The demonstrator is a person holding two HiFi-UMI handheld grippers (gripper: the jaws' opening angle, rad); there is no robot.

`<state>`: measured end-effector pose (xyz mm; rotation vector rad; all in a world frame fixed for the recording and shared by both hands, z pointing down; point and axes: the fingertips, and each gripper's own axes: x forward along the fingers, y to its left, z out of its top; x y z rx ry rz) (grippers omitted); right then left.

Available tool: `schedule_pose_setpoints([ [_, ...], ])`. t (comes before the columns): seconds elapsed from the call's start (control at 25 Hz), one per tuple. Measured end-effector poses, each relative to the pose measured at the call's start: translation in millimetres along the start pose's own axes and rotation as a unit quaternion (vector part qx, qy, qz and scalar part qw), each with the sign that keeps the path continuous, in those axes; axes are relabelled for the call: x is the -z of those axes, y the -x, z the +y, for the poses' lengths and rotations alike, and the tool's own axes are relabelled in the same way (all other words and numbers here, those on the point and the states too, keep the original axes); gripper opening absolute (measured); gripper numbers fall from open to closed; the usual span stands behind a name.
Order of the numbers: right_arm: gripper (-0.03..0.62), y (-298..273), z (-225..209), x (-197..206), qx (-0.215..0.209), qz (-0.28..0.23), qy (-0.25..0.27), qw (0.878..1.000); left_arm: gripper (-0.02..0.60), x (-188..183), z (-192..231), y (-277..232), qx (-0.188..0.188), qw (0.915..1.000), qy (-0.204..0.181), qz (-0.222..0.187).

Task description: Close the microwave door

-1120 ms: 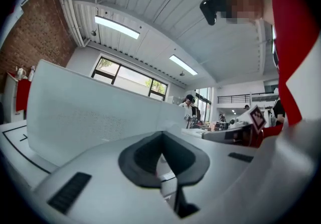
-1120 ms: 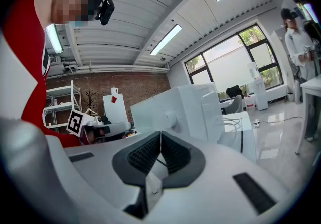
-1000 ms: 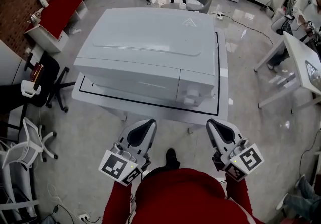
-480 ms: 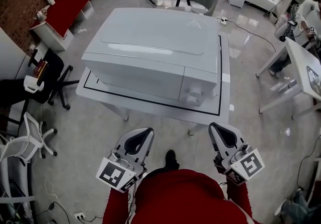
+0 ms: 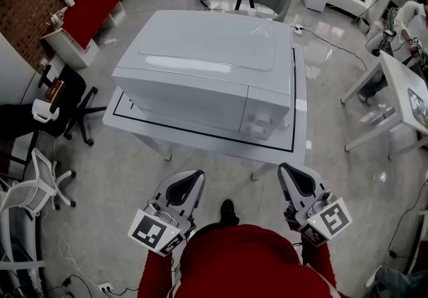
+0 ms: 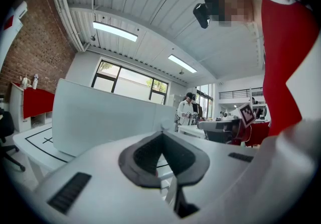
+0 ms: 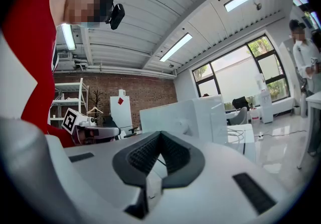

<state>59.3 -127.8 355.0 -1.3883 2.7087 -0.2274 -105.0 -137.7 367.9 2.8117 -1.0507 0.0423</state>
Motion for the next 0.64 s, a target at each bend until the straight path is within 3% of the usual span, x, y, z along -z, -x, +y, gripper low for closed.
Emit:
schedule_pose_setpoints([
  [0.48, 0.012, -1.1, 8.0, 0.0, -0.004, -0.006, -0.004, 1.0, 0.011, -2.8, -2.4, 7.3, -0.005, 0.9999, -0.008, -0.008],
  [0.64, 0.012, 3.8, 7.9, 8.4, -0.001, 0.013, -0.011, 1.0, 0.011, -2.5, -4.6, 9.7, -0.006, 0.9999, -0.006, -0.008],
])
